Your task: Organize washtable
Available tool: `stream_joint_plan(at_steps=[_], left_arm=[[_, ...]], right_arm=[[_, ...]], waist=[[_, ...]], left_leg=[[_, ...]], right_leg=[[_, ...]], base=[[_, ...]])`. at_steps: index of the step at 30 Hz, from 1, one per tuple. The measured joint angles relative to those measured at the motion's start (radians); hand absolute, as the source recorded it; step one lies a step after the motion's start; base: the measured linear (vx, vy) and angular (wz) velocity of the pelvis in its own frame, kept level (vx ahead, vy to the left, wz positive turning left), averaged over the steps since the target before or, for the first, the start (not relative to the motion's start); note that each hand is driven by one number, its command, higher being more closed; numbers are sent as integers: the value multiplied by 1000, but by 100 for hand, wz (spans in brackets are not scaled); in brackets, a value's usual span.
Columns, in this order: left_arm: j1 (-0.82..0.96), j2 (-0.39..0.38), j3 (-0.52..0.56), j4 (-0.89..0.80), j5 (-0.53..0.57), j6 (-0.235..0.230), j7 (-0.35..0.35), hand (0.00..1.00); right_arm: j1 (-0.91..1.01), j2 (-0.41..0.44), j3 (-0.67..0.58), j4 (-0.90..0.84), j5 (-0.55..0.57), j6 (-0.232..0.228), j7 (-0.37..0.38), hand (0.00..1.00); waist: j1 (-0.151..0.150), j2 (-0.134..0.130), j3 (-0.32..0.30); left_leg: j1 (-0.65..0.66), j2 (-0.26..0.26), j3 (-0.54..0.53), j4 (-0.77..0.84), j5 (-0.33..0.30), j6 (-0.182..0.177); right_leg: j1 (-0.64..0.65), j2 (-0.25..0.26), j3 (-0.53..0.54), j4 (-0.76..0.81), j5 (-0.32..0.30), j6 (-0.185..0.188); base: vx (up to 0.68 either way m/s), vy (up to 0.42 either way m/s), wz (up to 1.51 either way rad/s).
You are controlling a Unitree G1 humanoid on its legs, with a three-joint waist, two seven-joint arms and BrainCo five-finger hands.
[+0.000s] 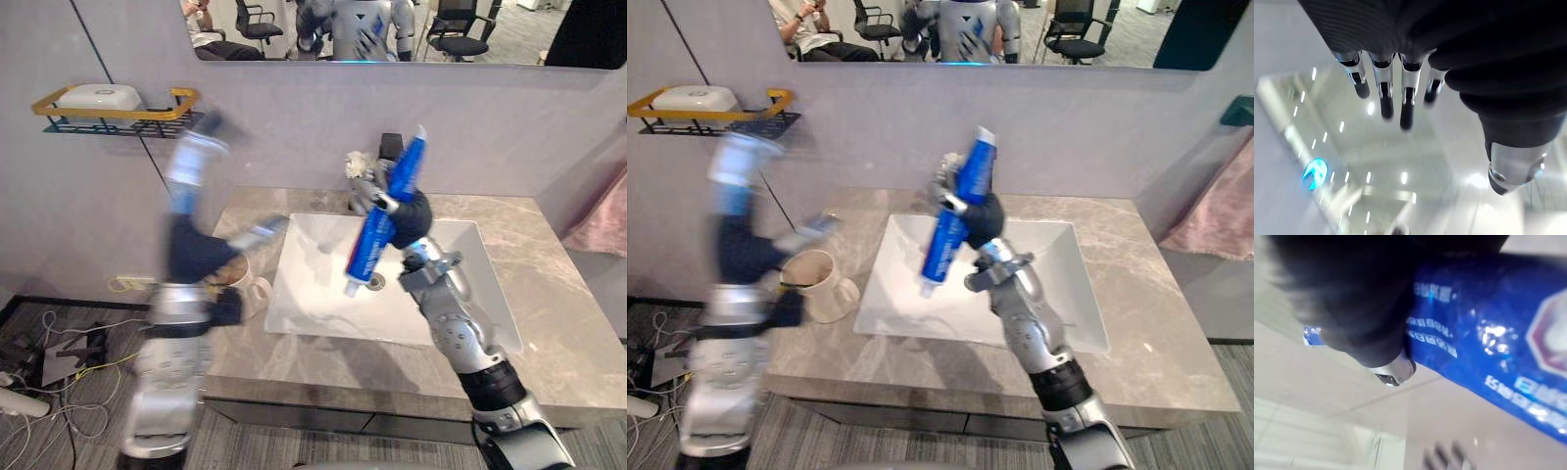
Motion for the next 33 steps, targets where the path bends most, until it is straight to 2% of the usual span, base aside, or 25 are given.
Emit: stream_joint_plan(at_steps=[3, 6, 7, 8, 13, 17, 23, 29, 33], left_arm=[[76, -63, 89, 8, -23, 1, 14, 0], [153, -145, 249, 81, -96, 2, 52, 0], [158, -151, 259, 92, -101, 2, 57, 0], [172, -166, 294, 140, -125, 3, 64, 0], [208, -227, 412, 422, -224, 6, 85, 0], [233, -261, 406, 656, -318, 19, 77, 0], [273, -291, 348, 1022, -405, 54, 2, 0], [279, -308, 271, 1235, -419, 78, -70, 0], [277, -310, 223, 1323, -418, 83, -87, 0]], right_arm=[[6, 26, -19, -11, -19, 0, 0, 100], [20, 46, -55, -20, -33, 0, 0, 100], [21, 47, -59, -20, -34, 0, -1, 100], [27, 51, -73, -20, -35, -1, -1, 100], [30, 81, -102, -20, -35, -7, -6, 100], [30, 81, -103, -19, -33, -27, -18, 100], [29, 94, -98, -19, -32, -43, -23, 100], [29, 105, -75, -19, -34, -56, -27, 100], [28, 113, -54, -19, -56, -70, -35, 100]], waist=[[13, 1, 0], [27, 1, -1], [29, 1, -1], [44, 1, -1], [52, 0, -1], [72, -10, -2], [72, -29, -5], [72, -41, -4], [72, -45, -5]], left_leg=[[-3, 3, 0, -1, 0, 0], [-6, 3, -4, -2, 0, 0], [-6, 3, -5, -3, 0, 0], [-7, 2, -4, -5, 0, 0], [-15, 0, -7, -9, -1, 0], [-15, 1, -7, -4, 0, 0], [-17, -1, -7, -7, -1, -1], [-23, 0, -6, -8, -4, -5], [-23, 0, -13, -2, 0, 0]], right_leg=[[-1, -2, 0, -4, 0, 0], [-1, -1, -2, -5, -1, 0], [-1, -2, -2, -5, -1, 0], [-1, -2, -2, -5, -1, 0], [-4, -6, -8, 1, -8, 3], [-12, -6, -8, 3, -8, 2], [-17, -9, -8, 6, -8, 3], [-20, -9, -8, 9, -13, 2], [-21, -9, -15, 9, -12, 2]], base=[[0, 0, 0], [-22, -10, 4], [0, 0, 0], [-36, -1, 1], [-32, -3, 2], [0, 0, 0], [-15, -1, 0], [-28, -4, -1], [14, -1, 4]])
